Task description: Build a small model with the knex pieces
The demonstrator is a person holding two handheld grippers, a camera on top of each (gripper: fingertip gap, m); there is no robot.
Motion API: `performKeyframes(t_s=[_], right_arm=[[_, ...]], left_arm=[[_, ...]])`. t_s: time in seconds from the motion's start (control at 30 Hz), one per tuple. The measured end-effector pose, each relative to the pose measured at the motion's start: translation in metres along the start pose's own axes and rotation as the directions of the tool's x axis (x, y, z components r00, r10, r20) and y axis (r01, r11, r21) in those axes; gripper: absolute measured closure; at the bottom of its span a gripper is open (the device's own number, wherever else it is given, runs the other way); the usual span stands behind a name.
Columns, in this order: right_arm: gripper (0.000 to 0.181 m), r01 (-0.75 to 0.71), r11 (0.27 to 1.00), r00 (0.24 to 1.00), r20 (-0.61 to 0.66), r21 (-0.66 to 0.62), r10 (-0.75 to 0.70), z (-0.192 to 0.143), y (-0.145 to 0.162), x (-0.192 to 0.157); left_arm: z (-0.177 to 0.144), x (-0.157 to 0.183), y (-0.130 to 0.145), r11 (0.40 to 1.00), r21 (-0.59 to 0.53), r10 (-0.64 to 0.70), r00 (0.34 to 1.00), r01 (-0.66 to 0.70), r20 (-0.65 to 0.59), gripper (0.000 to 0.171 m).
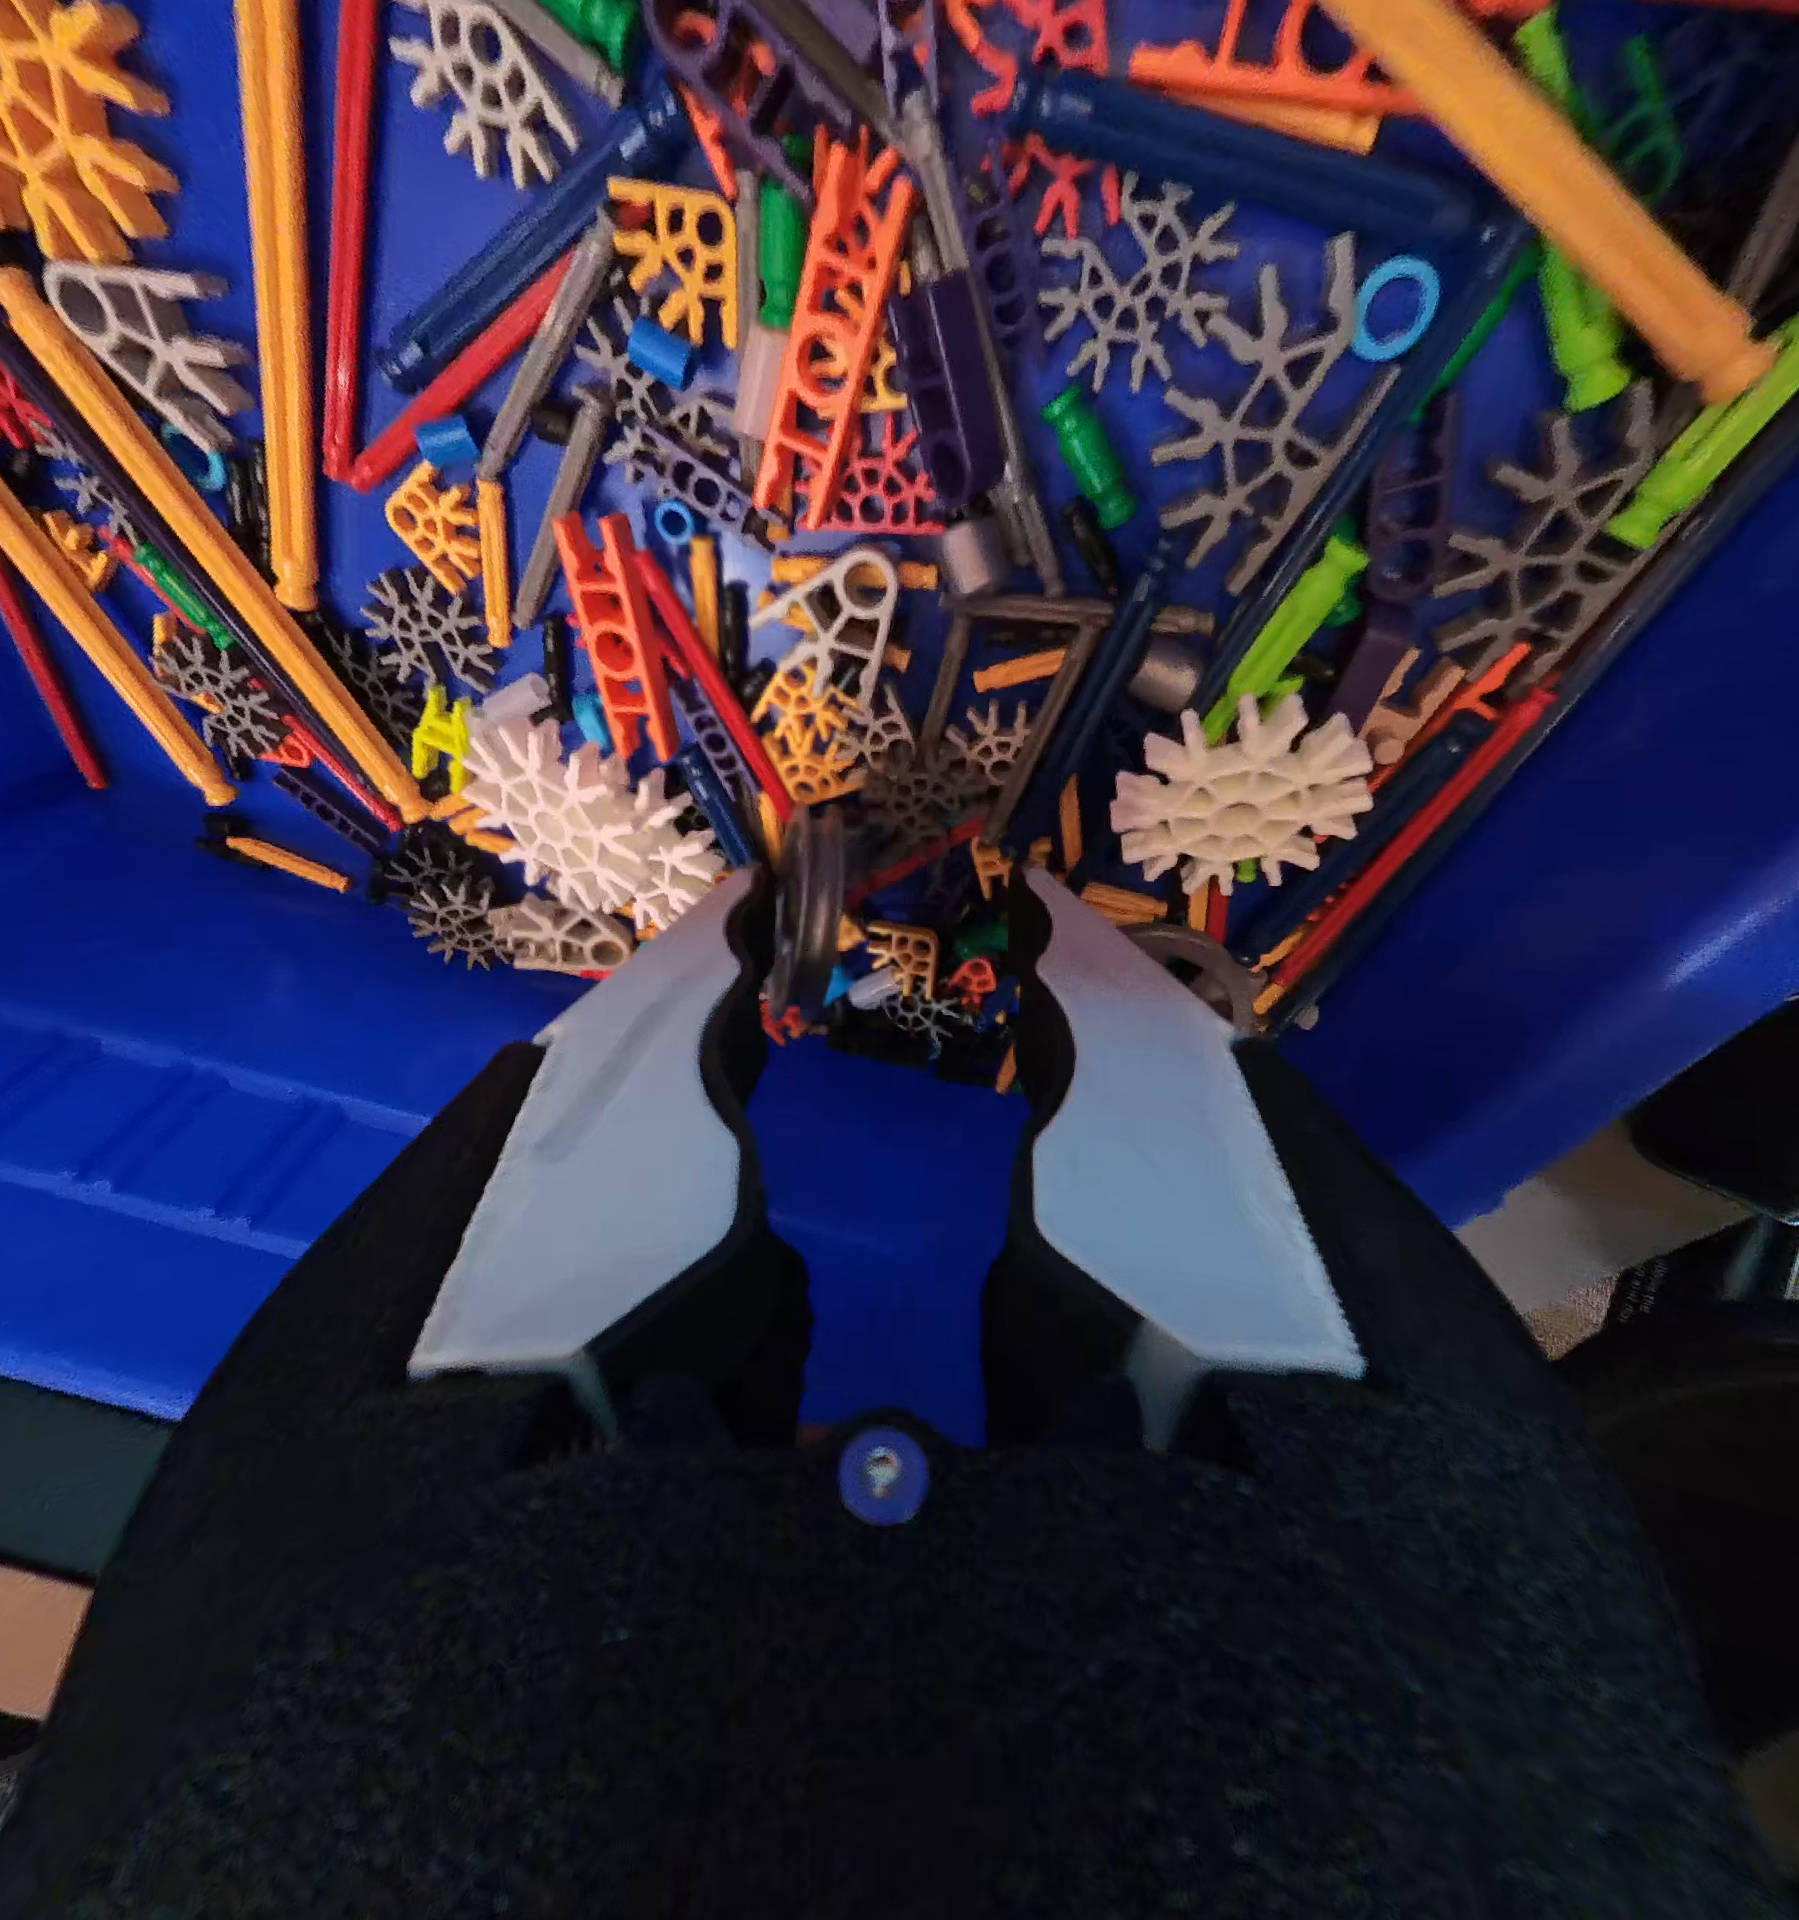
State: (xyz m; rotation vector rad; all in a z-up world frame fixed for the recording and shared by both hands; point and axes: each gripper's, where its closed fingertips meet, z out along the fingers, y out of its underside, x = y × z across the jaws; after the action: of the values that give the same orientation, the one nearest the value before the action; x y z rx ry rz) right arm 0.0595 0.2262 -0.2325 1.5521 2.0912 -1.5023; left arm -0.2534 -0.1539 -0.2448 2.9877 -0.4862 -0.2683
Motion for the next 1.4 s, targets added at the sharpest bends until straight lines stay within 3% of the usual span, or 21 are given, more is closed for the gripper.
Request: performKeyframes(t_s=[0.13, 0.27, 0.4, 0.63, 0.73, 1.03, 1.23, 1.4], right_arm=[[0.125, 0.000, 1.000, 1.000, 0.000, 0.000, 0.000, 0.000, 0.000, 0.000], [0.125, 0.001, 1.000, 1.000, -0.001, 0.000, -0.001, 0.000, 0.000, 0.000], [0.125, 0.001, 1.000, 1.000, -0.001, 0.000, -0.001, 0.000, 0.000, 0.000], [0.125, 0.002, 1.000, 1.000, -0.001, 0.000, -0.002, 0.000, 0.000, 0.000], [0.125, 0.002, 1.000, 1.000, -0.001, 0.000, -0.002, 0.000, 0.000, 0.000], [0.125, 0.001, 1.000, 1.000, -0.001, 0.000, -0.001, 0.000, 0.000, 0.000], [0.125, 0.002, 1.000, 1.000, -0.002, 0.000, -0.002, 0.000, 0.000, 0.000], [0.125, 0.003, 1.000, 1.000, -0.002, 0.000, -0.003, 0.000, 0.000, 0.000]], left_arm=[[0.000, -0.002, -0.006, 0.999, 0.008, 0.038, 0.999, -0.038, 0.005, 0.147], [-0.001, -0.008, -0.006, 0.999, 0.002, 0.053, 0.998, -0.053, 0.020, 0.154], [-0.011, -0.026, -0.016, 0.997, 0.071, 0.032, 0.997, -0.037, 0.068, 0.165], [-0.028, -0.067, -0.021, 0.989, 0.148, -0.033, 0.977, 0.001, 0.210, 0.161], [-0.030, -0.067, -0.016, 0.989, 0.149, -0.047, 0.980, 0.018, 0.194, 0.158], [-0.015, -0.053, 0.013, 0.999, 0.013, -0.044, 0.992, 0.043, 0.118, 0.148], [-0.003, -0.039, 0.015, 0.998, -0.046, -0.032, 0.999, 0.034, 0.042, 0.137], [0.006, -0.038, 0.013, 0.997, -0.067, -0.025, 0.999, 0.026, 0.021, 0.139]])
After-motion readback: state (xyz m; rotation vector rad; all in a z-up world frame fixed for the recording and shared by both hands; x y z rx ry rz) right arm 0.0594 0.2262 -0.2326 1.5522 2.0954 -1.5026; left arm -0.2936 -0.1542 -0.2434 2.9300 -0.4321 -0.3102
